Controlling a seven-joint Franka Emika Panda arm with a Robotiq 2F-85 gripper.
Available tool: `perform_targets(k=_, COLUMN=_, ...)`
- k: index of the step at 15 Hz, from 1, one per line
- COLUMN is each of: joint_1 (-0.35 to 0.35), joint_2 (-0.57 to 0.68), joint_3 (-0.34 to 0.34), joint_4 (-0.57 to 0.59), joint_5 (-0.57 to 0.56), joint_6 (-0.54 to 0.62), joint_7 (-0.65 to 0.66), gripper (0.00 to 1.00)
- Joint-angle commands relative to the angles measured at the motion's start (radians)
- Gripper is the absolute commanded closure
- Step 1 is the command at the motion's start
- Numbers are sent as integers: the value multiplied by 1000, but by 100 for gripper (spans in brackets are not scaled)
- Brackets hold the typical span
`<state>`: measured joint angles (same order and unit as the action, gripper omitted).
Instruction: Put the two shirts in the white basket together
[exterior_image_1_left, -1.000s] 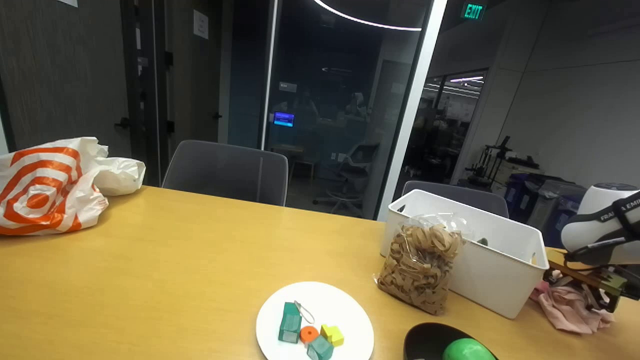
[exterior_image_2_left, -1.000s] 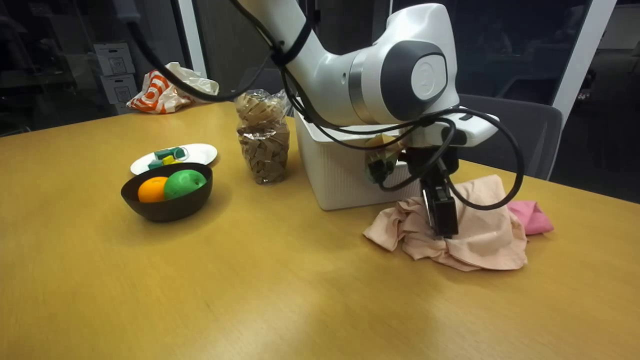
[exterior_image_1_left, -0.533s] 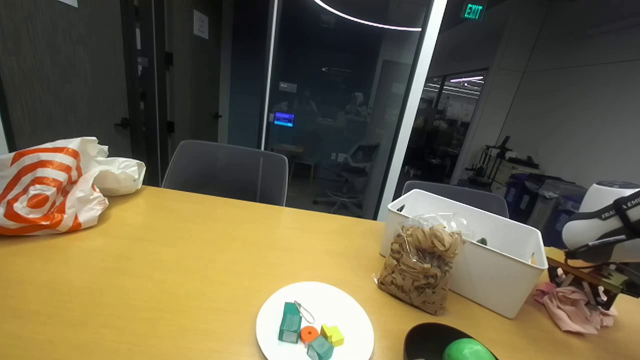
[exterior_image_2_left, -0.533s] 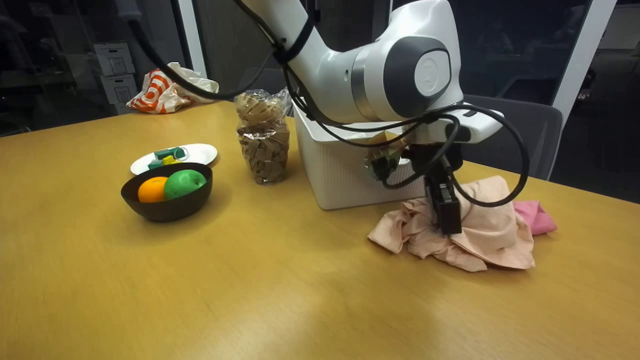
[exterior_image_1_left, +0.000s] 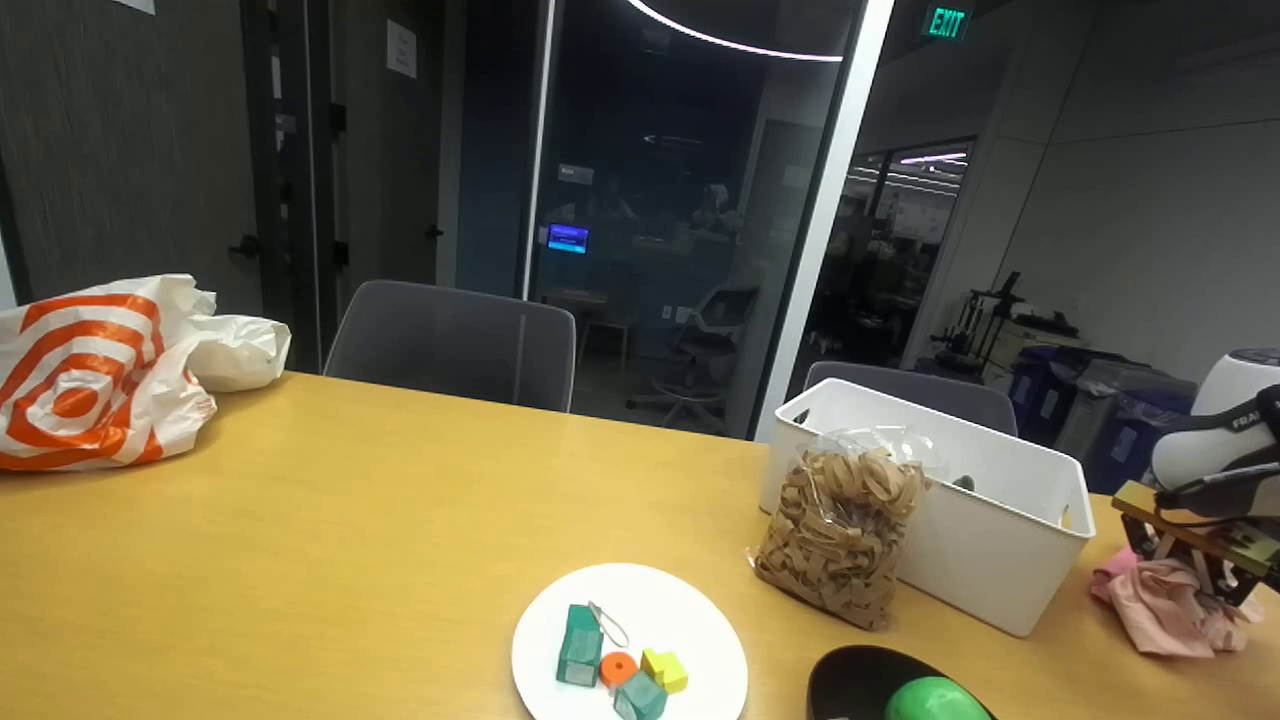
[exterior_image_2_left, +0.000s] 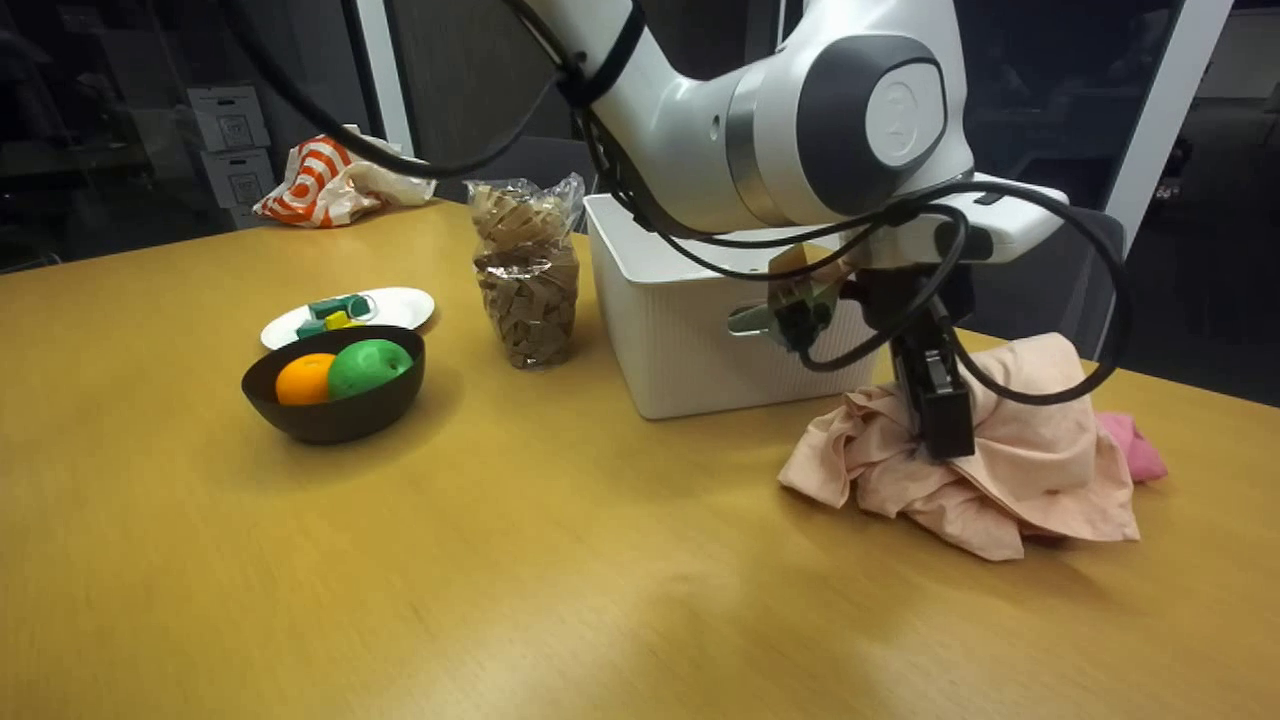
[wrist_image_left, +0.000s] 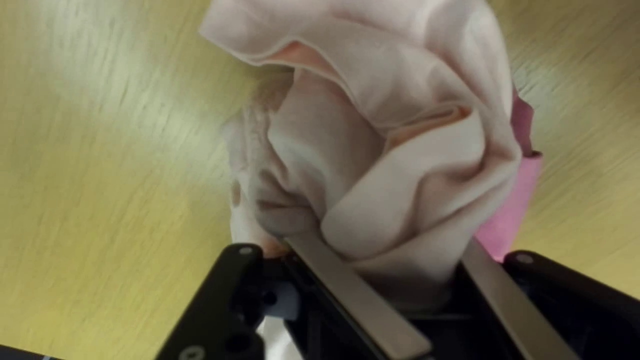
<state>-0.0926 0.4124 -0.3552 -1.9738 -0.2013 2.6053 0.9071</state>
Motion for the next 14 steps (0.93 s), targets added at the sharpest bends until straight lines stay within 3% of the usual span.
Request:
perform_targets(k=1, joint_1=9, joint_2=-61, joint_3=-26, joint_4=-25, joint_5=-3, joint_6=45, joint_7=17, gripper=93)
perform_targets(k=8, joint_1=37, joint_2=-186, joint_3=-74, joint_4=-52, joint_5=-89, joint_6=106, joint_7=72, gripper=93)
perform_targets(k=14, joint_1=99, joint_2=-355, joint_3=-90, joint_4=-84, joint_5=-345, joint_6=116, joint_7=222, gripper=93)
